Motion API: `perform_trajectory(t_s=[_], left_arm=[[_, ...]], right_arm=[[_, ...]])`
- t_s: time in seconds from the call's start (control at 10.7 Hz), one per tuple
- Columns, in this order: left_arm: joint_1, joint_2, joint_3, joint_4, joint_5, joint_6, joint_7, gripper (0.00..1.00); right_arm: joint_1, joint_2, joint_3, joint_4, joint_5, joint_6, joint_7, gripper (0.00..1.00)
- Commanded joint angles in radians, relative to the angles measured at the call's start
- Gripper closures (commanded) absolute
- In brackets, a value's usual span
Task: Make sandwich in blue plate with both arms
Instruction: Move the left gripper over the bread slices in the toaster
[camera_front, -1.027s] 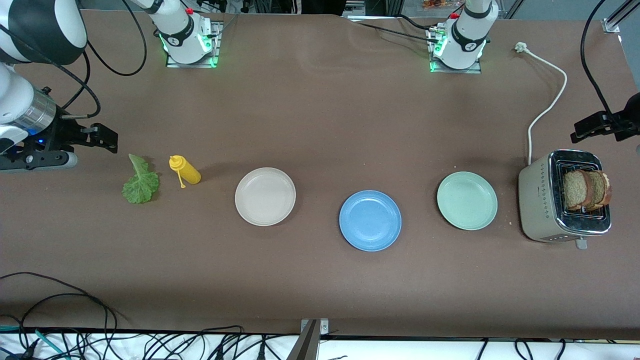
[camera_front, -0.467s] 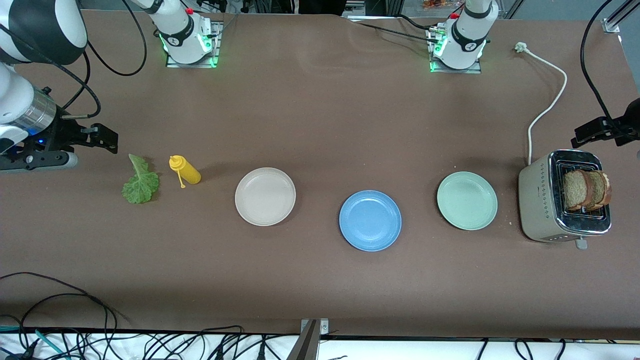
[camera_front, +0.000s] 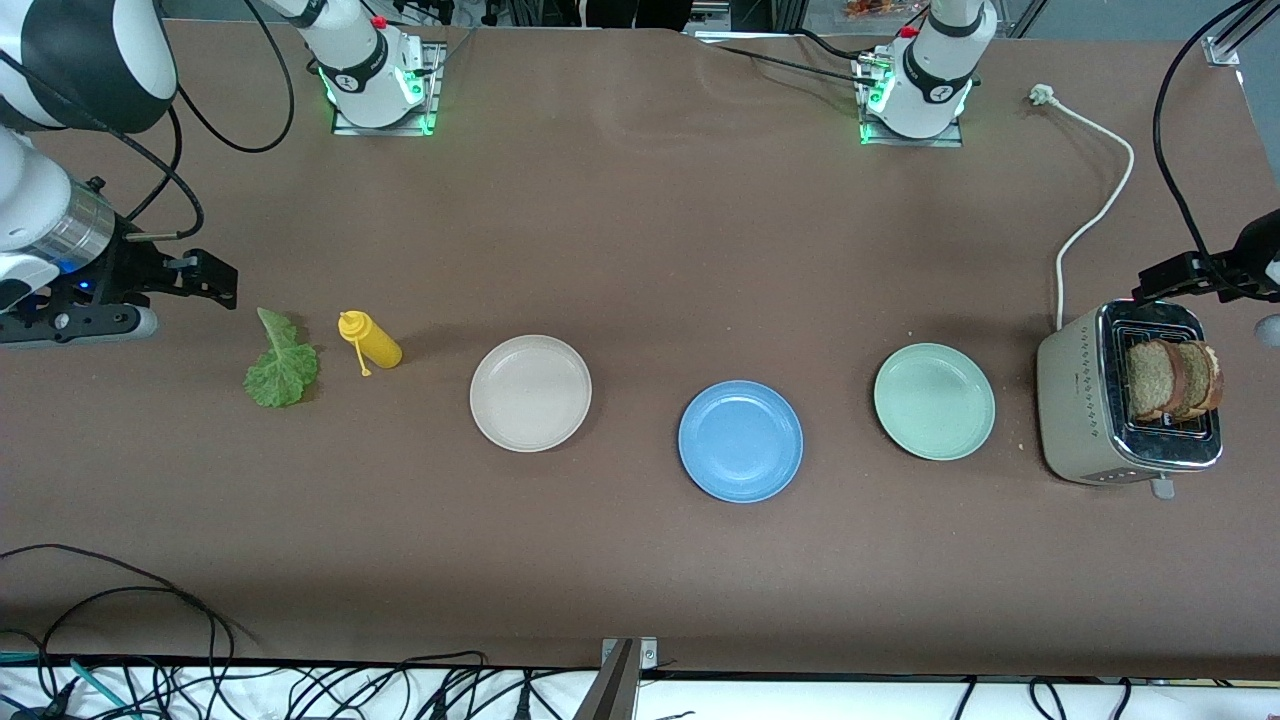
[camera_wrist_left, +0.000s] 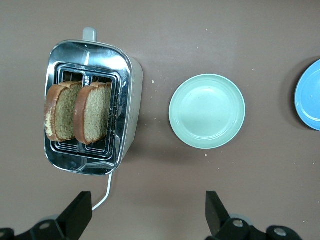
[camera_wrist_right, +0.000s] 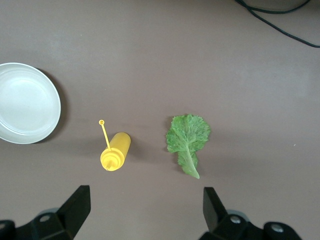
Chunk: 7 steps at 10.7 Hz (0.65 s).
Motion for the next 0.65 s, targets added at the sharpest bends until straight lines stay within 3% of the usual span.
perform_trajectory(t_s=[0.0, 0.56], left_arm=[[0.023, 0.021, -0.003, -0.002, 0.019, 0.01, 0.006, 0.0], [0.06, 0.087, -0.003, 0.005, 0.021, 0.01, 0.009, 0.0]], right_arm=[[0.003, -0.001, 0.001, 0.003, -0.007, 0.004, 0.002, 0.0], [0.003, -0.001, 0.001, 0.002, -0.007, 0.004, 0.002, 0.0]])
